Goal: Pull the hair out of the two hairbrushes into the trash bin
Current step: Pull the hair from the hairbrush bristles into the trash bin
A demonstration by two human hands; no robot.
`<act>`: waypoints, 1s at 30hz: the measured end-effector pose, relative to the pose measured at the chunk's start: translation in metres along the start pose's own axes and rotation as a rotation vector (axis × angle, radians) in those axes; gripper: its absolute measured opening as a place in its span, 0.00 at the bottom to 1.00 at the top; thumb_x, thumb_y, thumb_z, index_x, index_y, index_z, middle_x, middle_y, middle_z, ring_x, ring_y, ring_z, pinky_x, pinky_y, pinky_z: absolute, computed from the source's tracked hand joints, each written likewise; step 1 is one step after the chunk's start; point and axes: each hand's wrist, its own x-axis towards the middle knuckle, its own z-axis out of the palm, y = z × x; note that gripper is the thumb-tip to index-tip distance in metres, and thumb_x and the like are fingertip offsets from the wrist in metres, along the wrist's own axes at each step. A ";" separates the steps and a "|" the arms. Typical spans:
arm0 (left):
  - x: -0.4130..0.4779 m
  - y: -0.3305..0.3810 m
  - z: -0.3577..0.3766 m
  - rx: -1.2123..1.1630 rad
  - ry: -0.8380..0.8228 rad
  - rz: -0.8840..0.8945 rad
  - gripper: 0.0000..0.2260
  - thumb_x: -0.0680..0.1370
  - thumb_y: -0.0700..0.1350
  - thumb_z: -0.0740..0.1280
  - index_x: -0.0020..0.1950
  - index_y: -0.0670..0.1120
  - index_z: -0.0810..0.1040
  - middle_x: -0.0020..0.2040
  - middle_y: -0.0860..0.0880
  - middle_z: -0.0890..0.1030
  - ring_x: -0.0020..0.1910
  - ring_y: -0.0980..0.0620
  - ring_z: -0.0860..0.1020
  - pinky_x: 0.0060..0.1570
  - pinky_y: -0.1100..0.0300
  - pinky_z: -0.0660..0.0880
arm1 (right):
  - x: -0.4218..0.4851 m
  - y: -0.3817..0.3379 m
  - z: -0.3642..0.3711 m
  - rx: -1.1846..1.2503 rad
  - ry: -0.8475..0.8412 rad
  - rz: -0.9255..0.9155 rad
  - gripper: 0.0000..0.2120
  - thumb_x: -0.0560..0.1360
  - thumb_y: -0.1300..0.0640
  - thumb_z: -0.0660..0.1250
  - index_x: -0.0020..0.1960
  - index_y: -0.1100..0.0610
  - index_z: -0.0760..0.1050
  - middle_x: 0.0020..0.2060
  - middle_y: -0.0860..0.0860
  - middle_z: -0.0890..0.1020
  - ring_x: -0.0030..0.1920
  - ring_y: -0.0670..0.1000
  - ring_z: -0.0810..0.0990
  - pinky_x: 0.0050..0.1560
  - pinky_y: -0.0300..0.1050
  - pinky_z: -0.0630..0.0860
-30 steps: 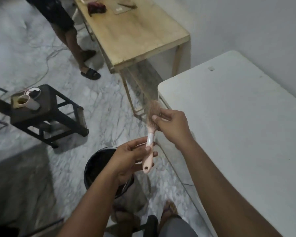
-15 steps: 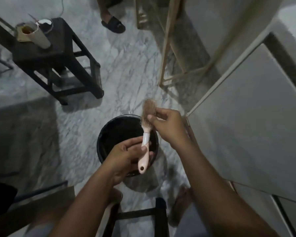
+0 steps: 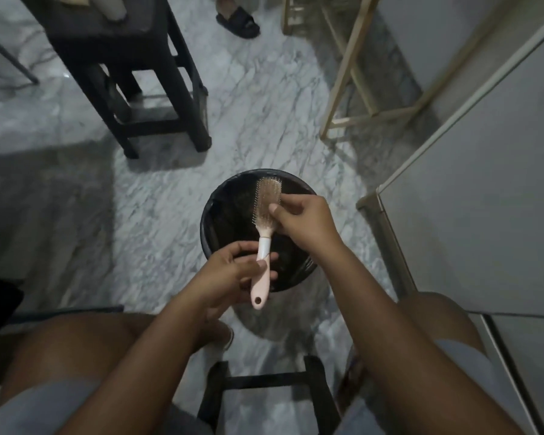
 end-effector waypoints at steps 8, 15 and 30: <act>-0.025 -0.001 -0.034 -0.026 0.005 0.115 0.18 0.80 0.33 0.63 0.63 0.52 0.79 0.54 0.45 0.79 0.44 0.47 0.79 0.40 0.48 0.80 | -0.034 -0.040 0.012 -0.043 -0.110 -0.033 0.08 0.75 0.66 0.73 0.53 0.68 0.80 0.38 0.60 0.84 0.36 0.53 0.85 0.39 0.43 0.84; 0.031 -0.023 -0.020 -0.169 0.060 0.064 0.11 0.85 0.45 0.57 0.63 0.43 0.75 0.43 0.48 0.73 0.31 0.54 0.71 0.27 0.60 0.66 | 0.006 0.002 0.022 -0.014 -0.109 -0.020 0.06 0.77 0.65 0.71 0.51 0.67 0.81 0.37 0.58 0.85 0.35 0.49 0.85 0.39 0.40 0.85; 0.082 -0.006 -0.043 -0.431 0.175 0.117 0.13 0.85 0.40 0.53 0.63 0.45 0.74 0.38 0.51 0.72 0.30 0.56 0.67 0.24 0.64 0.64 | 0.078 0.058 -0.004 -0.680 -0.119 -0.065 0.05 0.77 0.59 0.71 0.44 0.57 0.83 0.35 0.53 0.85 0.32 0.46 0.84 0.37 0.36 0.82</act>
